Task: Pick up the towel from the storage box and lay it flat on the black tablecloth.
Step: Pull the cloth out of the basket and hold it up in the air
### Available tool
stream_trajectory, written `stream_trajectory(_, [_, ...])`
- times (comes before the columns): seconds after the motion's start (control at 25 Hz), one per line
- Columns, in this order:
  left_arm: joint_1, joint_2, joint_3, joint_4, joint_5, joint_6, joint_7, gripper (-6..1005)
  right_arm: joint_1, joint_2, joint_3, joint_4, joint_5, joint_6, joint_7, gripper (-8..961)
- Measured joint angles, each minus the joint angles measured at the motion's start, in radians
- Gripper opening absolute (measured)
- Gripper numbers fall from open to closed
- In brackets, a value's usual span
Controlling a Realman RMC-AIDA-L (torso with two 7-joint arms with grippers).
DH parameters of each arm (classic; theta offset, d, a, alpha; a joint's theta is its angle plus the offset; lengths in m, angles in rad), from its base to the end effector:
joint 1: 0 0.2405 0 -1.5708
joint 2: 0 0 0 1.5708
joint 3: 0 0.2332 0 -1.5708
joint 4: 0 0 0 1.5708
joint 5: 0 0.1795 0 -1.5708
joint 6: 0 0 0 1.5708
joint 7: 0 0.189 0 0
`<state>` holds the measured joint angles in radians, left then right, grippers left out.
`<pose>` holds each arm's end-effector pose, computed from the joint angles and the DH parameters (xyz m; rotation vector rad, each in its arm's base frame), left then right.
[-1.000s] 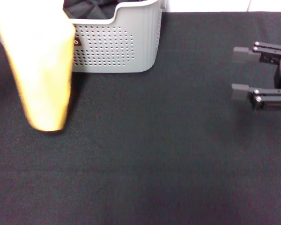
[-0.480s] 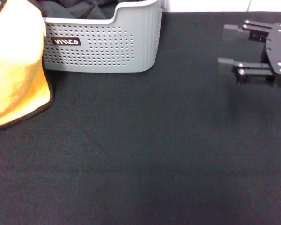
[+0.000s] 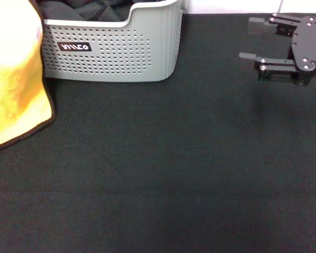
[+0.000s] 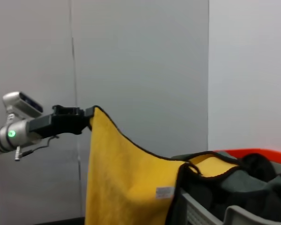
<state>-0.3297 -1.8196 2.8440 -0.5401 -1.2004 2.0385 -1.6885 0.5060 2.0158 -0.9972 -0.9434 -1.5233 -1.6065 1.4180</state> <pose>-0.2776 0.2551 0.1965 -1.8318 -0.8469 -1.4535 0.1197 0.3227 0.0276 -2.6983 0.1135 0.9915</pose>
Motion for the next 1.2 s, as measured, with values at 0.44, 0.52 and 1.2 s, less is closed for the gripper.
stream_trajectory(0.44, [-0.02,-0.008,0.002,0.004,-0.026,0.003,-0.001,15,0.026,0.0,0.0,0.002,-0.002,0.026,-0.026,769])
stream_trajectory(0.52, [-0.057,-0.007,0.002,0.006,0.022,0.003,0.002,15,0.028,0.0,0.0,0.002,-0.002,0.027,-0.026,769])
stream_trajectory(1.2, [-0.417,0.032,0.003,0.106,0.658,0.007,0.17,15,0.073,0.004,0.0,0.051,0.006,0.03,-0.051,769])
